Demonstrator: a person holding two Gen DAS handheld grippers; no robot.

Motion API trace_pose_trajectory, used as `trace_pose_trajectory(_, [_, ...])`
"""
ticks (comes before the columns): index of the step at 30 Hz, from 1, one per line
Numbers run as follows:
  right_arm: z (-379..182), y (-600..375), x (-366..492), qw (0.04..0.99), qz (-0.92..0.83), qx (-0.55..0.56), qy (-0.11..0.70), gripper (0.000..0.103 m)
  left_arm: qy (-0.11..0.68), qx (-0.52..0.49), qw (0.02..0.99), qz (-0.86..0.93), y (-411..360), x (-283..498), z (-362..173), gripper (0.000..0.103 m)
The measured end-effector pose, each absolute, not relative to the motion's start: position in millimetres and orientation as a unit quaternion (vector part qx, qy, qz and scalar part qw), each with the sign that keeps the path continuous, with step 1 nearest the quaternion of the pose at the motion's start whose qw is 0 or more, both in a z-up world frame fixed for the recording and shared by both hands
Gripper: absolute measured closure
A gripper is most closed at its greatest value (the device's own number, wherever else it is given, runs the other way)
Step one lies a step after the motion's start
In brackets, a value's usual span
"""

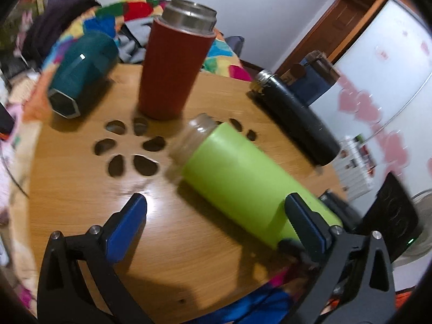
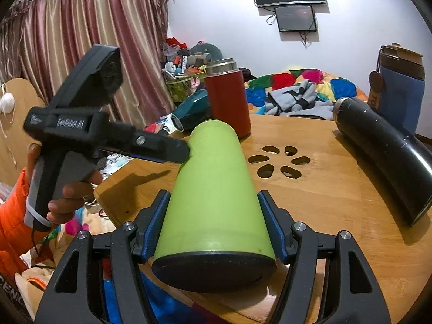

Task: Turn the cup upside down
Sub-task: 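Lift the green tumbler with the left gripper and tilt it onto its side, then rotate the left gripper to turn the tumbler upside down, lowering it onto the table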

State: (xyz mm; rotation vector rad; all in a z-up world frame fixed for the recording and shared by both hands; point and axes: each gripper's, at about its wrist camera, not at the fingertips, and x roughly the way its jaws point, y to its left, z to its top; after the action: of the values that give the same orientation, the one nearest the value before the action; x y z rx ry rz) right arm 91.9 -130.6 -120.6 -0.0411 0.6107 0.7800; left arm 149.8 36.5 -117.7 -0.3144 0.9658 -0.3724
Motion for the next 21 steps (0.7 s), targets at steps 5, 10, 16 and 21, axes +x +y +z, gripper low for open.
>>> trace_pose_trajectory(5, [-122.7,-134.1,88.4,0.88,0.367,-0.021,0.3,0.04,0.435,-0.121,0.877,-0.168,32.3,137.2,-110.6,0.0])
trace_pose_trajectory(10, [-128.6,-143.9,85.5,0.88,0.356,-0.006,0.314,0.039,0.395,-0.105,0.894,-0.182,21.2,126.1,-95.3,0.0])
trace_pose_trajectory(16, [-124.1,-143.1,80.1,0.893,0.321,-0.021,0.314,0.039,0.368,-0.102,0.9,-0.208,9.0,119.0,-80.6,0.0])
trace_pose_trajectory(21, [-108.4,-149.7,75.3,0.899,0.306,-0.022,0.314,0.04,0.353,-0.096,0.903,-0.224,3.9,111.4,-69.2,0.0])
